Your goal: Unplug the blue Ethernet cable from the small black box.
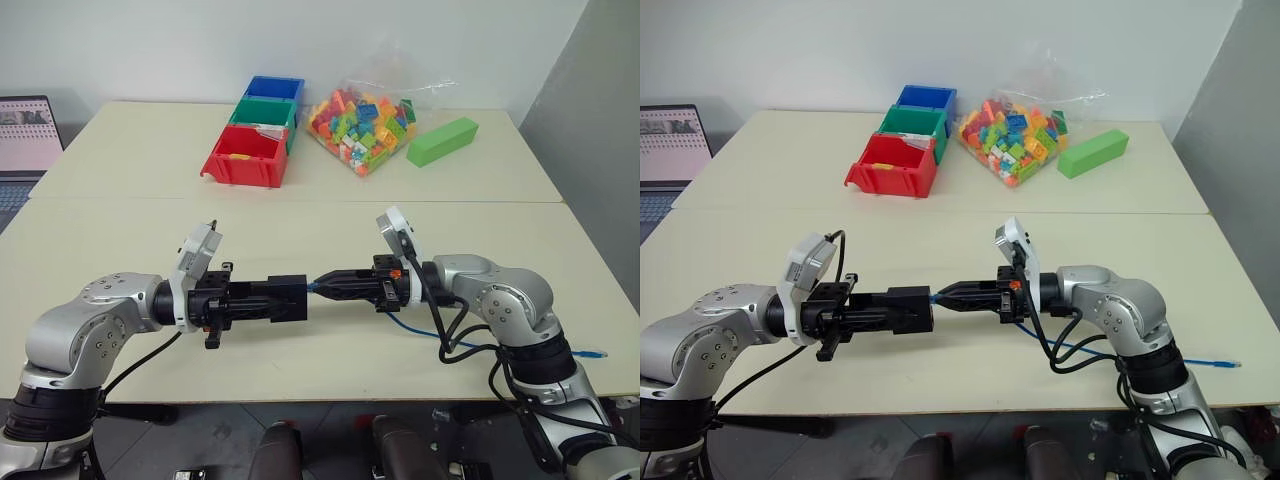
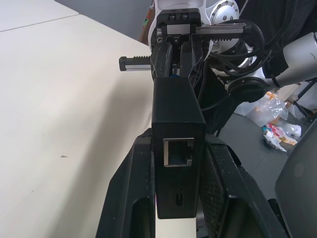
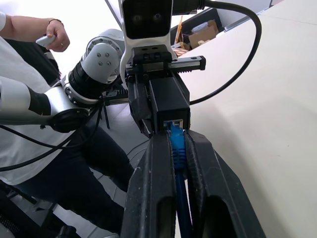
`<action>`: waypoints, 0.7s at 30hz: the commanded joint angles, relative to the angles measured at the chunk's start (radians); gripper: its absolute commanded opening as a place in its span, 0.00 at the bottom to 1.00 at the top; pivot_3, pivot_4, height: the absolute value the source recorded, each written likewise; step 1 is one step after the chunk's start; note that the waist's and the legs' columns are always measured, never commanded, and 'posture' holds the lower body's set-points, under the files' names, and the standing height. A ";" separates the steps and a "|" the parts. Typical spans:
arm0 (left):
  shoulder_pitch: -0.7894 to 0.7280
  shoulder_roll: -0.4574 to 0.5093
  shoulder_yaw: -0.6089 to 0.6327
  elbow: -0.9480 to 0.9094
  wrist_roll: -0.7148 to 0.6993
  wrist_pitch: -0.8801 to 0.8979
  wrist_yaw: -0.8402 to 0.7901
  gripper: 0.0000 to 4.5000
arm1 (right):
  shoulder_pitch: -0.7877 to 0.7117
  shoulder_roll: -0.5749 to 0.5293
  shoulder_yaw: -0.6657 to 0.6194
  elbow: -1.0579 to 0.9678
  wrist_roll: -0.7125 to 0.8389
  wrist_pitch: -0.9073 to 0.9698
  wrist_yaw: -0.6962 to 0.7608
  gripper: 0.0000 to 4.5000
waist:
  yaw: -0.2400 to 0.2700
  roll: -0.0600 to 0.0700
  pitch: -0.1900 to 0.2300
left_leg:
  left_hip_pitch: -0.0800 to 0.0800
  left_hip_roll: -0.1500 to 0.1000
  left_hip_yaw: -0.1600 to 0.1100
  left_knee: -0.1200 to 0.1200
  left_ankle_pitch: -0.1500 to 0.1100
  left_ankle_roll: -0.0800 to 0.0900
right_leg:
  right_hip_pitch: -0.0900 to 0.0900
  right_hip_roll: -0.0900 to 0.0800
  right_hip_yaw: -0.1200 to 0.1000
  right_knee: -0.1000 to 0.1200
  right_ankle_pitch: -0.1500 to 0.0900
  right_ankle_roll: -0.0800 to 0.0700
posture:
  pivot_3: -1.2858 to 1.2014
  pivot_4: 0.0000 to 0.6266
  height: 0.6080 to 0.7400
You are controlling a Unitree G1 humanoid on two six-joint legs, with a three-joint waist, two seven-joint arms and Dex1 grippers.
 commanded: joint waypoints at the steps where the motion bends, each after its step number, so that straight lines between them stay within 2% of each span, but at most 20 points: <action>1: -0.007 -0.003 0.026 -0.010 -0.020 -0.002 0.015 0.18 | 0.007 -0.009 -0.026 -0.055 0.037 0.022 -0.007 0.01 | 0.000 0.000 0.000 | 0.000 0.000 0.000 0.000 0.000 0.000 | 0.000 0.000 0.000 0.000 0.000 0.000 | 0.52 0.24 1.00; 21: -0.012 0.004 0.023 0.001 -0.021 -0.005 0.017 0.18 | 0.022 -0.057 -0.033 -0.039 0.021 0.011 0.001 0.01 | 0.000 0.000 0.000 | 0.000 0.000 0.000 0.000 0.000 0.000 | 0.000 0.000 0.000 0.000 0.000 0.000 | 0.52 0.24 1.00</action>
